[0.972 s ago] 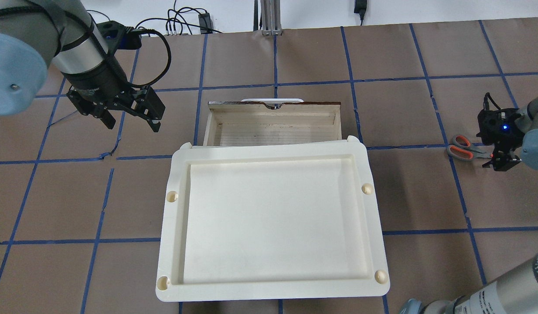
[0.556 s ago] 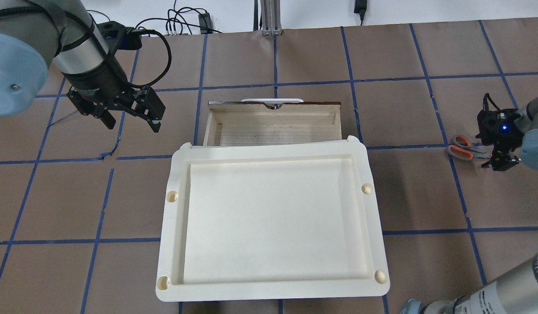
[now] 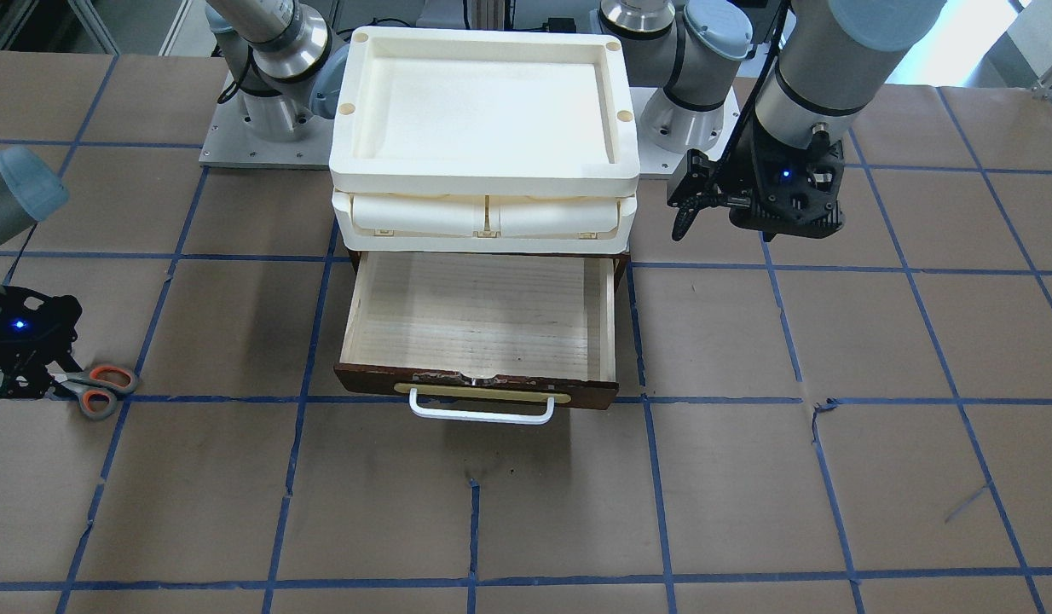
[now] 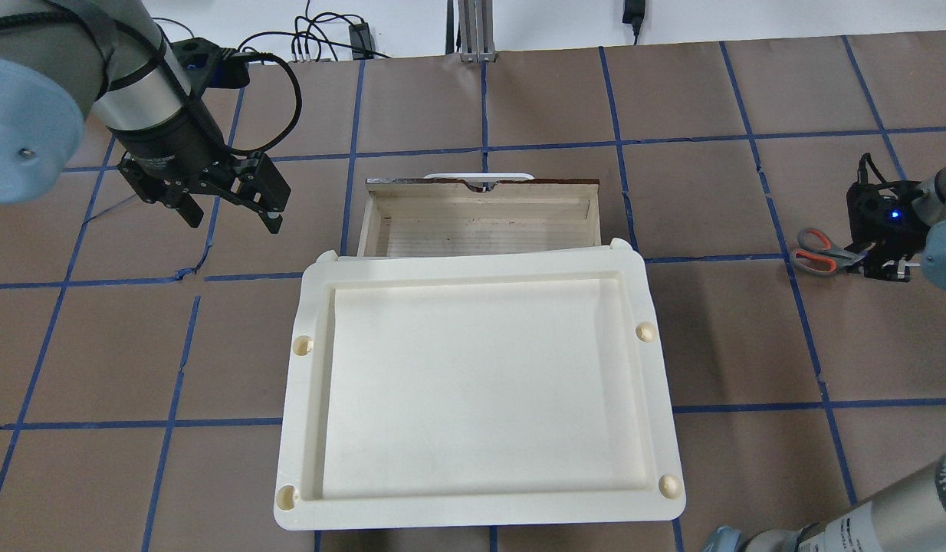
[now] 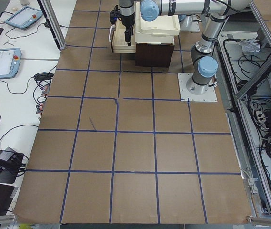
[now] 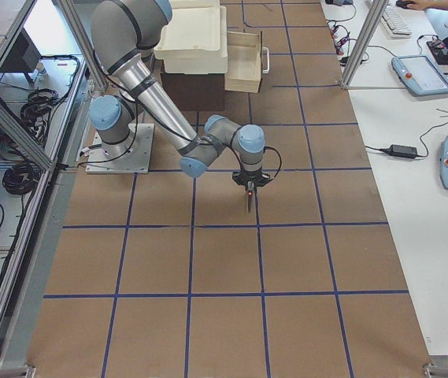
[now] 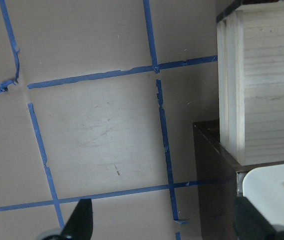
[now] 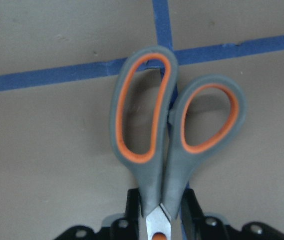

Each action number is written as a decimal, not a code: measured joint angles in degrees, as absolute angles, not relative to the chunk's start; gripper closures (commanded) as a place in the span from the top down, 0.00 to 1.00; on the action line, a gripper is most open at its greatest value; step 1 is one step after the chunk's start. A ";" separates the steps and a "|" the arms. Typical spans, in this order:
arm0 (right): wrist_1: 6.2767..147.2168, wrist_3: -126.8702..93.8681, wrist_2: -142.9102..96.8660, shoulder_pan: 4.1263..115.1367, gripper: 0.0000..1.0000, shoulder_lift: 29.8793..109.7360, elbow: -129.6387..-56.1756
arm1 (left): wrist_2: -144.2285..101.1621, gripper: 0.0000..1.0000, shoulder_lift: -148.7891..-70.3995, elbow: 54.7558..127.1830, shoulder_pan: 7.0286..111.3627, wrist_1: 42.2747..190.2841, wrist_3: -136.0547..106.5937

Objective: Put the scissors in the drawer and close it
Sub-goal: 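Lift the scissors with the right gripper and carry them over the drawer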

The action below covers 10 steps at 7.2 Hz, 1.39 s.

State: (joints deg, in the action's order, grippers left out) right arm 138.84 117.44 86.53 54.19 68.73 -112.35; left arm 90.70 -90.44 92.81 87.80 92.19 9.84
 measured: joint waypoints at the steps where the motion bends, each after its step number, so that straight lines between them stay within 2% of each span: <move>1: 137.83 116.28 86.21 54.57 0.02 70.29 -111.03 | 90.70 1.00 -90.44 92.81 87.79 92.19 9.84; 4: 129.61 103.36 84.66 61.54 0.01 76.50 -105.58 | 90.70 1.00 -90.42 92.81 87.68 92.20 10.05; 6: 121.25 89.07 85.38 73.39 0.01 80.39 -99.73 | 90.68 1.00 -90.43 92.81 87.69 92.18 10.10; 8: 112.46 75.36 86.50 84.66 0.01 80.99 -92.37 | 90.63 1.00 -90.44 92.81 87.54 92.12 10.19; 10: 106.73 65.37 86.23 93.10 0.02 80.22 -88.01 | 90.62 1.00 -90.50 92.83 87.43 92.17 10.61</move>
State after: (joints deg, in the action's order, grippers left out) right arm 106.73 65.37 86.23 93.10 80.22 -88.01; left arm 90.62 -90.50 92.83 87.43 92.17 10.61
